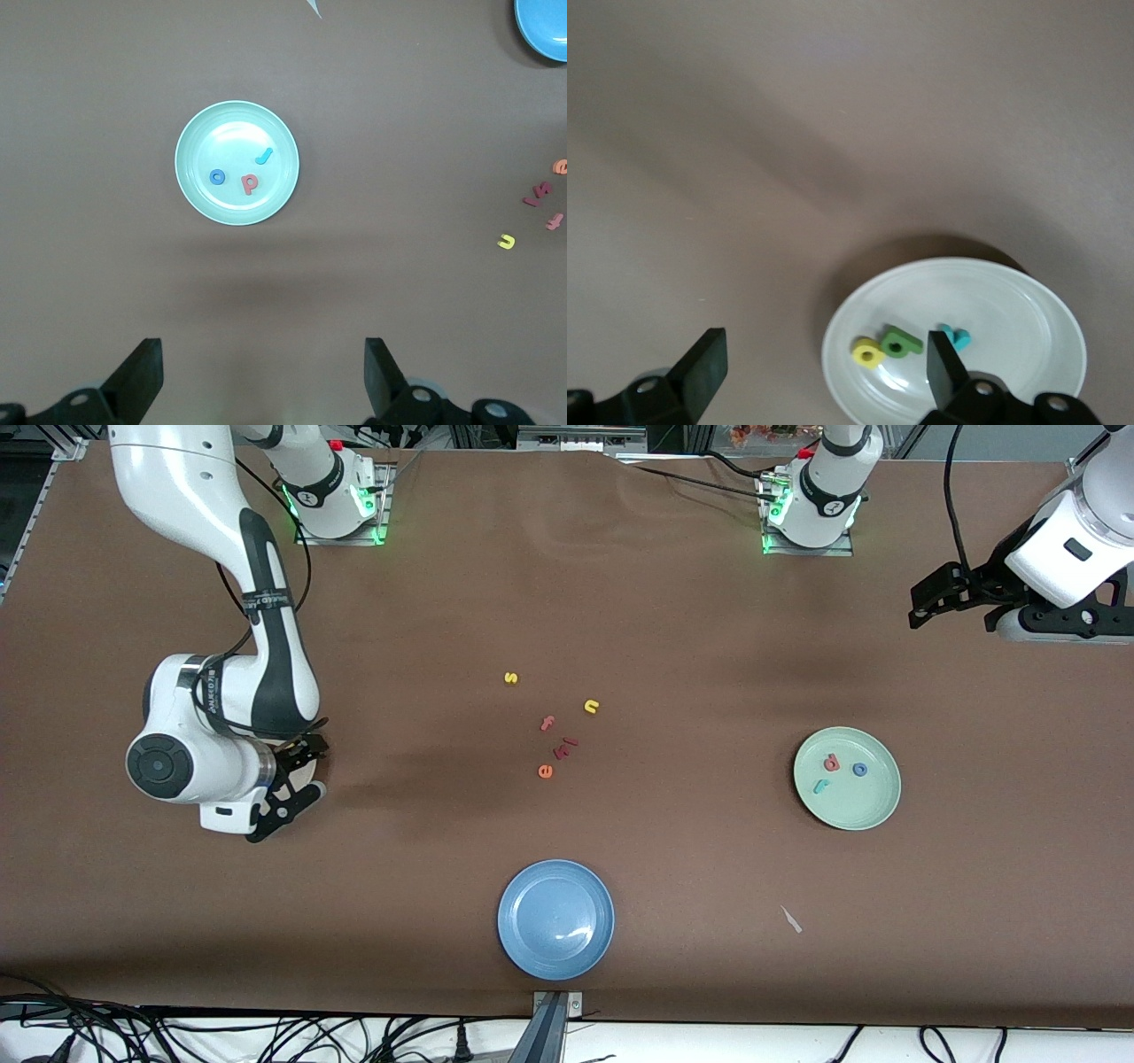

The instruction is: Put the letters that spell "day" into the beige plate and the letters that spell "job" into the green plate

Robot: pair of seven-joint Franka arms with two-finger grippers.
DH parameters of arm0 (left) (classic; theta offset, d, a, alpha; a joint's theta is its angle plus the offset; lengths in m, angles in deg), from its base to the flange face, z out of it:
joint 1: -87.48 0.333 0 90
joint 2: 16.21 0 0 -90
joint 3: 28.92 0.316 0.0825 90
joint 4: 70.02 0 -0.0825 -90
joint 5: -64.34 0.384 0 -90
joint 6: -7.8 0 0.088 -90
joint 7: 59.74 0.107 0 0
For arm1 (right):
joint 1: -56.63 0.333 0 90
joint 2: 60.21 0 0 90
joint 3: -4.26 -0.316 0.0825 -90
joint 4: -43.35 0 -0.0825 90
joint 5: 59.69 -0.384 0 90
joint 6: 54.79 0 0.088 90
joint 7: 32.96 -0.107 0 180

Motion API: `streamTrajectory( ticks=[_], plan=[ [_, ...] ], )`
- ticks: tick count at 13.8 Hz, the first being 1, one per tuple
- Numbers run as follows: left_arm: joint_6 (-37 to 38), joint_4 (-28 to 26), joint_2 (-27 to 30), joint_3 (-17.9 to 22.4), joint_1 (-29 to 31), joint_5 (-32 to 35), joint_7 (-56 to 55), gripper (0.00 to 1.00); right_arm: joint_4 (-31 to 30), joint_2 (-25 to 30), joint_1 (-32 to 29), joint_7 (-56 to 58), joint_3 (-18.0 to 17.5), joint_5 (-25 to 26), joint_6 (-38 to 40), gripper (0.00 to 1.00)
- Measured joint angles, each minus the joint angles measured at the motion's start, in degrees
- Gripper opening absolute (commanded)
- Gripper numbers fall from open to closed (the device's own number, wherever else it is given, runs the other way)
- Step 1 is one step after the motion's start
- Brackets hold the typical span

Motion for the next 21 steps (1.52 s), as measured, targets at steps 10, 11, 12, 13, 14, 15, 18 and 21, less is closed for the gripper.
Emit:
streamTrajectory(
  ticks=[10, 11, 12, 13, 14, 15, 18, 21],
  plan=[
    [0.90, 0.06, -0.02, 0.36, 0.03, 0.27, 4.23, 1.00, -7.95, 22.74, -16.72, -31.78, -29.43, 16.62, 3.07, 1.00],
    [0.90, 0.08, -0.03, 0.36, 0.03, 0.28, 4.43, 1.00, -9.89, 26.94, -19.67, -31.79, -31.53, 16.66, 3.50, 1.00],
    [0.90, 0.08, -0.03, 0.36, 0.03, 0.29, 4.51, 1.00, -11.42, 30.71, -21.93, -31.78, -32.67, 16.66, 4.83, 1.00],
    [0.89, 0.09, -0.03, 0.36, 0.03, 0.29, 4.54, 1.00, -12.43, 33.68, -23.26, -31.76, -33.03, 16.67, 6.96, 1.00],
    [0.89, 0.09, -0.03, 0.36, 0.02, 0.29, 4.55, 1.00, -13.02, 35.80, -24.27, -31.78, -33.09, 16.71, 9.28, 1.00],
    [0.89, 0.09, -0.03, 0.36, 0.02, 0.29, 4.57, 1.00, -13.10, 37.01, -25.57, -31.77, -32.95, 16.74, 11.81, 1.00],
    [0.89, 0.13, -0.03, 0.30, 0.00, 0.29, 4.61, 1.00, -13.12, 37.66, -27.09, -31.06, -28.79, 16.60, 14.11, 1.00],
    [0.90, 0.26, -0.03, 0.21, -0.07, 0.29, 4.63, 1.00, -13.17, 37.63, -24.16, -30.30, -22.29, 16.16, 14.10, 1.00]
  ],
)
